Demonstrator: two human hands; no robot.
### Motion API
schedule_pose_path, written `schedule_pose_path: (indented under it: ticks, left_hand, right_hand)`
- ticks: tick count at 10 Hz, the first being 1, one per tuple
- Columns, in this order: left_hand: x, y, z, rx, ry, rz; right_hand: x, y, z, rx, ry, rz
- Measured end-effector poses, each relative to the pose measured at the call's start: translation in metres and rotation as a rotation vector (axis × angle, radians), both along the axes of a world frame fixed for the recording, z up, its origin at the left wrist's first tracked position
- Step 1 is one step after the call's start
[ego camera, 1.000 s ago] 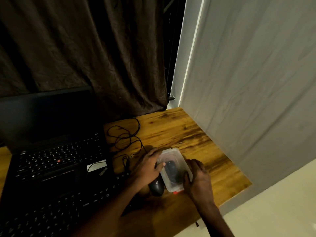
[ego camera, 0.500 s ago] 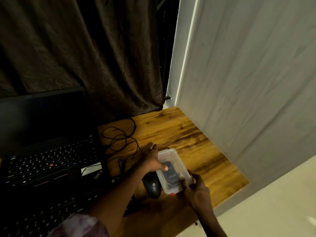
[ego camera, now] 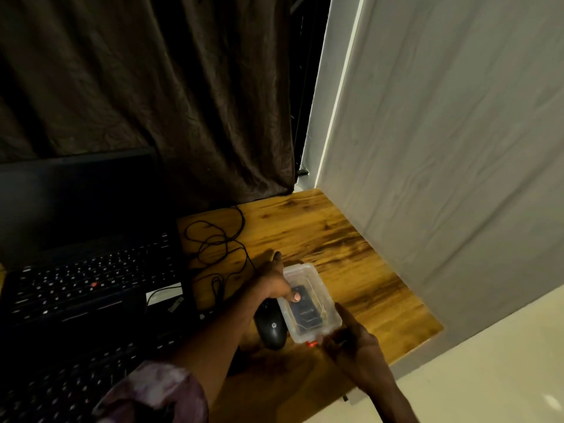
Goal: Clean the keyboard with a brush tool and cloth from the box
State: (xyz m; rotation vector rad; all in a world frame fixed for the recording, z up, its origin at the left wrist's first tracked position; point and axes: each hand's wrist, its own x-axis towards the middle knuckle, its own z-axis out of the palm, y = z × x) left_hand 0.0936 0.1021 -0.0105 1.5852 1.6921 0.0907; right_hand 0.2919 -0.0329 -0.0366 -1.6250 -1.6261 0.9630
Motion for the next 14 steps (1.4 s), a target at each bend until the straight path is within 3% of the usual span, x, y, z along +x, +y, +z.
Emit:
schedule_pose_path:
  ticks: [1,2,3,8,11,12,14]
  left_hand:
    - [0.001,-0.001,0.000,0.043,0.014,0.012]
    - [0.004,-0.003,-0.002,0.126,0.056,0.016]
    - [0.005,-0.009,-0.003,0.205,0.099,0.016]
    - [0.003,-0.021,-0.006,0.385,0.139,0.016]
    - [-0.002,-0.045,-0.006,0.519,0.149,-0.023]
    - [-0.013,-0.058,-0.009,0.564,0.136,-0.010]
    - [-0.062,-0.099,0.001,0.598,0.118,0.007]
  right_hand:
    - [-0.004,0.000,0.009,0.026,-0.011,0.093]
    - [0.009,-0.001,-0.001,0.054,-0.199,0.158]
    - [0.013,0.006,-0.007,0.001,-0.243,0.059]
    - [0.025,0.028,-0.027,0.008,-0.614,0.003]
    - [0.014,0.024,0.006,-0.008,-0.462,0.090]
    - [0.012,0.024,0.007,-0.017,-0.534,0.114]
    - [-0.001,0.041,0.026,0.130,-0.489,0.041]
